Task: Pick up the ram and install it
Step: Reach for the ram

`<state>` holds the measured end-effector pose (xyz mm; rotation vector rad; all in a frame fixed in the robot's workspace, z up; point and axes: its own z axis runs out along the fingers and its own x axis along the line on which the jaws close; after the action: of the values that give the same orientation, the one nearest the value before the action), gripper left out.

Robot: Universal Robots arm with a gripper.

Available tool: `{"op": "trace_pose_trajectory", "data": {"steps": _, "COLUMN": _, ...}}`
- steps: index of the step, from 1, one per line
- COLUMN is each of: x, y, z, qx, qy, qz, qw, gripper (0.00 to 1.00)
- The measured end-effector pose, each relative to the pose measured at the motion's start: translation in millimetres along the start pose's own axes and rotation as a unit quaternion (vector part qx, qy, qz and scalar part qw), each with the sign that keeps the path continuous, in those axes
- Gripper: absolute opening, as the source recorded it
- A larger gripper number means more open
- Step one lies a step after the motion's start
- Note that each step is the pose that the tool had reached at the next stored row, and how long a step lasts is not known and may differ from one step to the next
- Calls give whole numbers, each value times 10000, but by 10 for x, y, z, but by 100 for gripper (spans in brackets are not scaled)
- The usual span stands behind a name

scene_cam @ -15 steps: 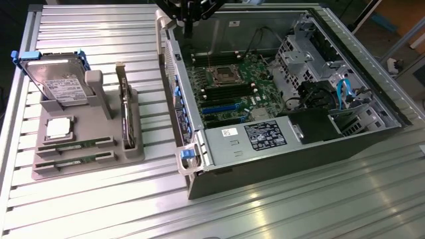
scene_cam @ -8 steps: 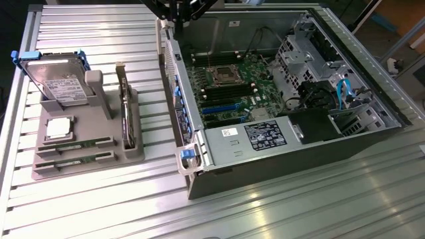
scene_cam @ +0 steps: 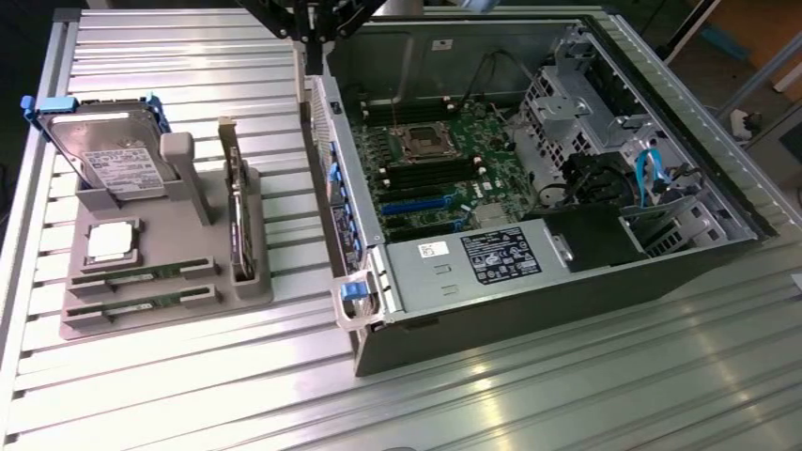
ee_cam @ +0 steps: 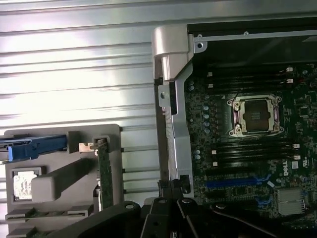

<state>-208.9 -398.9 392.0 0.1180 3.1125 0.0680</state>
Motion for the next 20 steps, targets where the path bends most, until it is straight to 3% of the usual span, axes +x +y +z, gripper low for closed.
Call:
{"op": "trace_pose_trajectory", "data": {"steps": 11, "x": 287, "y": -22, "z": -8, "qx": 0, "qy": 0, "qz": -1, "qw": 10000, "gripper": 11}}
{"op": "trace_pose_trajectory", "data": {"steps": 20, "x": 616, "y": -47, "z": -17, "qx": 0, "qy": 0, "qz": 0, "qw": 10000, "gripper": 11}}
